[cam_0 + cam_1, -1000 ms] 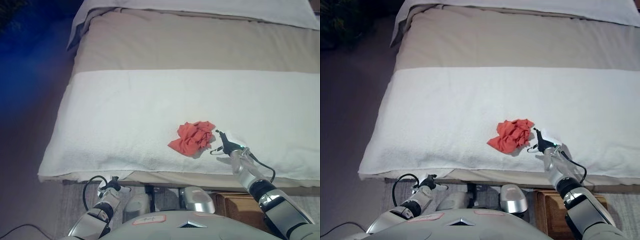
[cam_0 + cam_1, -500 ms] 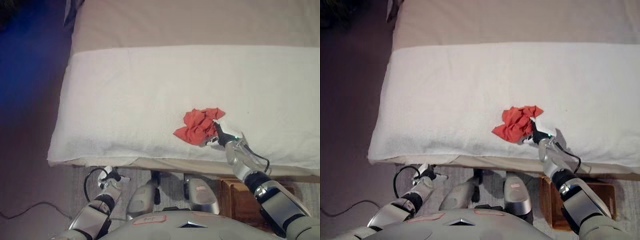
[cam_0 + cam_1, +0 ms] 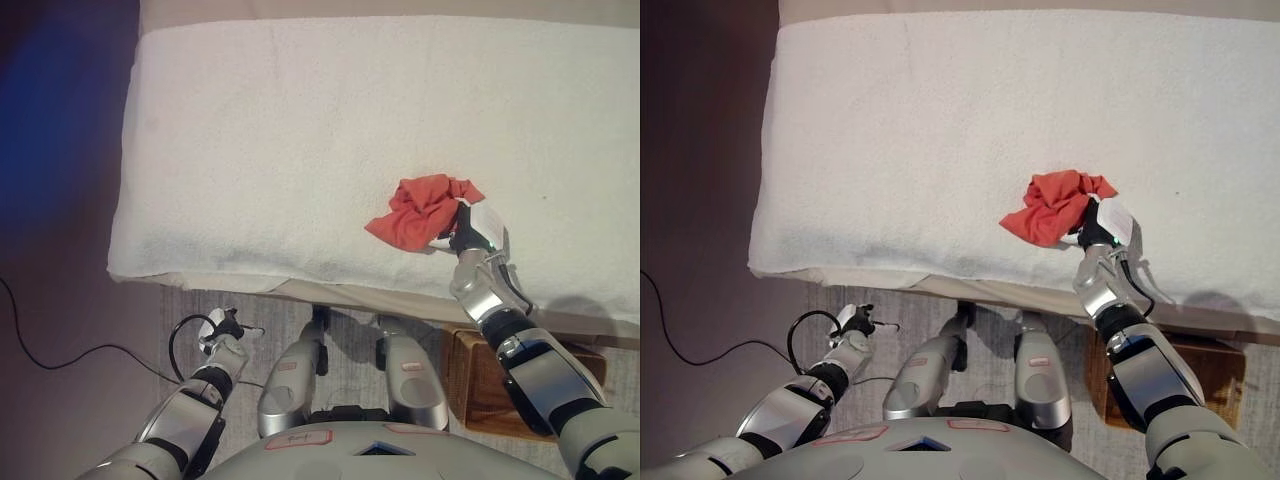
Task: Put the clothes on the bed into the basket.
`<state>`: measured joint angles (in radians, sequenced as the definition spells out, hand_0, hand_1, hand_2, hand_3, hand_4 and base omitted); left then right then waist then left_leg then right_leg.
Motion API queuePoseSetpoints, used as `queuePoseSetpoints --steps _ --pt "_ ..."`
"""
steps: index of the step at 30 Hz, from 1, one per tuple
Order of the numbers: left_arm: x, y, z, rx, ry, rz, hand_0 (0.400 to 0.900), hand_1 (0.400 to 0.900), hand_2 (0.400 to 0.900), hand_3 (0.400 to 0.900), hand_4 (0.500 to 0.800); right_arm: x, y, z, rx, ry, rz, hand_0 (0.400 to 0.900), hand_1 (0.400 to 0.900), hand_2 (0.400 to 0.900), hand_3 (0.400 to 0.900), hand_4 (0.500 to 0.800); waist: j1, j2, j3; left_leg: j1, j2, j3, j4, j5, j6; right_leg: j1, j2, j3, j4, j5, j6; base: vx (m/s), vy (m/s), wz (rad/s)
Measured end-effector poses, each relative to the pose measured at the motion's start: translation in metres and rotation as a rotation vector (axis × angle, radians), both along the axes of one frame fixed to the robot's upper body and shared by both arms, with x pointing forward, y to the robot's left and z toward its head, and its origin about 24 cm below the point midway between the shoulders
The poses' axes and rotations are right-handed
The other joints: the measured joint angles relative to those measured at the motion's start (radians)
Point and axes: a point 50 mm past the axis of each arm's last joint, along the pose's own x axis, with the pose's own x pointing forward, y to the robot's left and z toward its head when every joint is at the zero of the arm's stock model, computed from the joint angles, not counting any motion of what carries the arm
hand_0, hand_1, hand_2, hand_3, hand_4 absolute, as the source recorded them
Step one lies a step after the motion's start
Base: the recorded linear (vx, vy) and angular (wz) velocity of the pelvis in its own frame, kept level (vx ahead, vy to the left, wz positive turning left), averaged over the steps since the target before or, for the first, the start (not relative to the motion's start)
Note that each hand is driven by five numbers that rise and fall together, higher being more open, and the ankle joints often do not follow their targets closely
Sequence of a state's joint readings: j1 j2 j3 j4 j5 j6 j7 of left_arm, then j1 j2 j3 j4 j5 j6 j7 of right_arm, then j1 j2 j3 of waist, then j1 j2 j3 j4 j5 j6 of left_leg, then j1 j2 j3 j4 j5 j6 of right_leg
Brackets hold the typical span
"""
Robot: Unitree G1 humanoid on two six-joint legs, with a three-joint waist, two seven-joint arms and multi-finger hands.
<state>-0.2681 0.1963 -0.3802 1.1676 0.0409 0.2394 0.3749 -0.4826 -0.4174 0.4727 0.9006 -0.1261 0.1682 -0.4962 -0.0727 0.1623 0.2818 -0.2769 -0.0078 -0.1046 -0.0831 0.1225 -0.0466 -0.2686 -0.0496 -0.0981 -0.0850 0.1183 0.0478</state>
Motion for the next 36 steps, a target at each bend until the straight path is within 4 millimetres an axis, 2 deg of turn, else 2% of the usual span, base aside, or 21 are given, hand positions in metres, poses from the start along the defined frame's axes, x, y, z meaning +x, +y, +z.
queuePoseSetpoints --steps 7,13,14,17,20,23,25,28,31,36 --pt "0.011 -0.002 0.005 0.001 -0.034 -0.007 0.9 0.9 0.9 0.9 0.8 0.003 -0.004 0.005 0.006 -0.013 -0.005 0.4 0.4 0.4 0.4 0.5 -0.005 0.0 0.0 0.009 0.001 0.003 -0.008 0.0 0.0 0.007 0.001 0.003 0.0 0.0 0.0 0.04 0.002 -0.08" --pt "0.011 0.0 0.006 0.003 -0.031 0.008 0.9 0.9 0.9 0.9 0.8 -0.027 -0.002 -0.03 0.069 0.127 0.005 0.4 0.4 0.4 0.4 0.5 -0.006 -0.006 0.004 0.1 0.002 0.021 -0.003 -0.005 -0.006 0.097 0.001 0.007 -0.001 -0.001 -0.001 0.06 -0.031 -0.26" --pt "0.011 0.001 0.006 0.004 -0.033 0.013 0.9 0.9 0.9 0.9 0.8 -0.032 -0.002 -0.035 0.077 0.148 0.001 0.4 0.4 0.4 0.4 0.5 -0.006 -0.009 0.005 0.112 0.003 0.031 -0.003 -0.013 -0.014 0.105 0.001 0.015 -0.002 -0.001 0.0 0.07 -0.067 -0.53" --pt "0.009 0.003 0.006 0.005 -0.028 0.021 0.9 0.9 0.9 0.9 0.8 -0.04 -0.004 -0.043 0.108 0.182 -0.03 0.4 0.4 0.4 0.4 0.5 -0.007 -0.022 0.001 0.135 0.004 0.065 -0.009 -0.025 -0.005 0.113 0.002 0.051 -0.002 -0.002 0.0 0.04 -0.063 -0.61" --pt "-0.001 0.008 0.001 0.002 -0.001 0.058 0.9 0.9 0.9 0.9 0.8 -0.052 -0.013 -0.053 0.114 0.232 -0.081 0.4 0.4 0.4 0.4 0.5 -0.01 -0.059 -0.021 0.174 0.006 0.128 -0.009 -0.042 0.013 0.127 0.007 0.111 -0.002 -0.005 0.005 0.01 -0.043 -0.45" --pt "-0.008 0.015 -0.001 0.014 0.02 0.072 0.9 0.9 0.9 0.9 0.8 -0.059 -0.025 -0.056 0.117 0.252 -0.129 0.4 0.4 0.4 0.4 0.5 -0.038 -0.095 -0.049 0.187 0.009 0.155 -0.009 -0.055 0.018 0.127 0.01 0.141 -0.002 -0.005 0.006 0.02 -0.067 -0.53" --pt "-0.015 0.021 -0.003 0.022 0.039 0.078 0.9 0.9 0.9 0.9 0.8 -0.067 -0.039 -0.058 0.112 0.282 -0.194 0.4 0.4 0.4 0.4 0.5 -0.038 -0.13 -0.077 0.209 0.014 0.199 -0.009 -0.065 0.026 0.129 0.018 0.184 -0.002 0.001 0.012 0.01 -0.077 -0.42" --pt "-0.019 0.022 -0.004 0.019 0.053 0.078 0.9 0.9 0.9 0.9 0.8 -0.078 -0.07 -0.054 0.087 0.297 -0.299 0.4 0.4 0.4 0.4 0.5 -0.061 -0.137 -0.11 0.23 0.013 0.225 -0.009 -0.072 0.034 0.141 0.019 0.208 -0.002 0.005 0.011 0.01 -0.067 -0.26" --pt "-0.014 0.023 -0.002 0.014 0.045 0.074 0.9 0.9 0.9 0.9 0.8 -0.095 -0.111 -0.044 0.043 0.319 -0.426 0.4 0.4 0.4 0.4 0.5 -0.065 -0.118 -0.143 0.248 0.013 0.24 -0.009 -0.08 0.041 0.153 0.02 0.224 -0.002 0.005 0.011 0.01 -0.062 -0.07" --pt "-0.011 0.026 0.0 0.016 0.037 0.068 0.9 0.9 0.9 0.9 0.8 -0.127 -0.179 -0.011 -0.037 0.319 -0.658 0.4 0.4 0.4 0.4 0.5 -0.068 -0.063 -0.186 0.261 0.014 0.242 -0.01 -0.089 0.039 0.165 0.021 0.225 -0.003 0.001 0.016 0.0 -0.055 0.08"
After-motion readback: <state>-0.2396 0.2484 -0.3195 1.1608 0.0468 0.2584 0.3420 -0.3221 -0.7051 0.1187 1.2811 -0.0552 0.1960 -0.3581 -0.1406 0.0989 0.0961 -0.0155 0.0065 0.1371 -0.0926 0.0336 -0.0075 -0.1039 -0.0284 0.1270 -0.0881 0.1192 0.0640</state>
